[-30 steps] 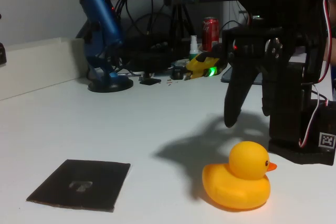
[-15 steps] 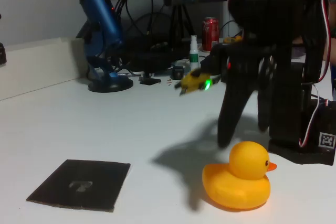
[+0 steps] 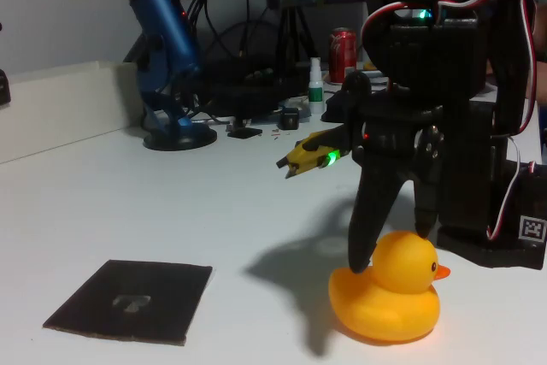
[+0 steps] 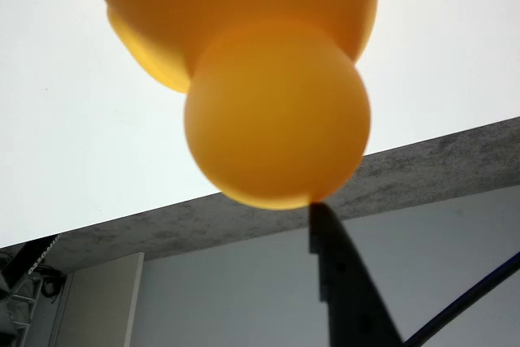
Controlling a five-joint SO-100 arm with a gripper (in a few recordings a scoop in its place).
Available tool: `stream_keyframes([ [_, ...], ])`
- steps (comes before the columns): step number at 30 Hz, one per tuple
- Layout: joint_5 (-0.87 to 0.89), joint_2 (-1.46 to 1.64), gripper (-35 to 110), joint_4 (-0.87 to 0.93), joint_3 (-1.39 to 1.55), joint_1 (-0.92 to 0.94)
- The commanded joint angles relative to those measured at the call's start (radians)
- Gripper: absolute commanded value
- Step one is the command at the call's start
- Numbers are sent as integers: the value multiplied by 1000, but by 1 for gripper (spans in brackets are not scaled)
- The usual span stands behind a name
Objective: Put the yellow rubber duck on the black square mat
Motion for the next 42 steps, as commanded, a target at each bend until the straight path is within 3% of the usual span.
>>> stream_keyframes([
  [1,3,2,44,-17,-3,25],
  [7,2,11,44,-3,-2,147],
  [42,2,34,44,2,-74,52],
])
